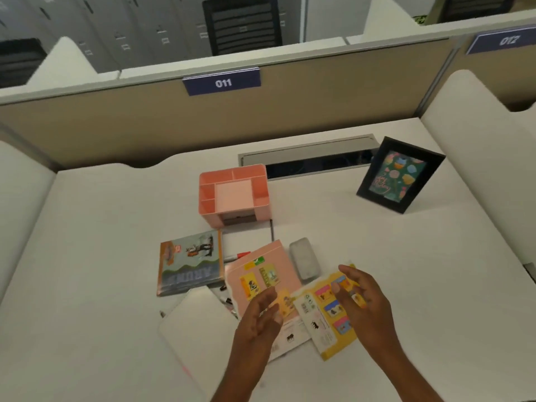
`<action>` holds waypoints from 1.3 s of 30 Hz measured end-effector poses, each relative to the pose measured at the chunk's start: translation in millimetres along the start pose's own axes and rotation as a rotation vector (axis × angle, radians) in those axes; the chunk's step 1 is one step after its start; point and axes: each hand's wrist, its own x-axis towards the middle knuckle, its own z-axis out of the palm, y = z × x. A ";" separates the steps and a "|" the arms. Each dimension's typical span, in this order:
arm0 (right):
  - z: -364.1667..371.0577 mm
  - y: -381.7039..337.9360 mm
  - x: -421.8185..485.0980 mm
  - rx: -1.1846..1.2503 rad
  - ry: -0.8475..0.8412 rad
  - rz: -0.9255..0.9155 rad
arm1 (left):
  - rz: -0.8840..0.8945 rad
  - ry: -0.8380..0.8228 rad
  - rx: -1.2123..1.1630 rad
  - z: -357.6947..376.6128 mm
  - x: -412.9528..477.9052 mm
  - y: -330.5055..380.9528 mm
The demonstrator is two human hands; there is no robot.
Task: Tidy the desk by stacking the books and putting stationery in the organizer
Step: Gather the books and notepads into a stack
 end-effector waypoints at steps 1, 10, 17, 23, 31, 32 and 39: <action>6.0 -0.8 -5.3 0.001 -0.019 -0.005 | -0.012 0.013 -0.001 -5.5 -6.5 -5.2; 57.6 7.6 -43.4 -0.191 -0.206 -0.060 | -0.076 0.110 0.048 -33.9 -42.6 -34.0; 77.8 21.5 -50.7 -0.458 -0.320 -0.069 | -0.121 0.123 0.040 -38.5 -43.1 -37.3; 86.8 13.9 -30.7 -0.690 -0.290 -0.164 | -0.069 0.077 0.126 -35.8 -32.0 -33.9; 90.9 23.5 -8.6 -0.951 -0.299 -0.451 | 0.026 -0.058 0.374 -39.9 -24.2 -47.1; 90.4 24.6 -9.1 -0.958 -0.297 -0.470 | 0.025 -0.068 0.387 -40.0 -24.4 -48.4; 83.6 28.6 -14.9 -1.017 -0.233 -0.445 | 0.058 -0.076 0.475 -41.1 -30.0 -49.3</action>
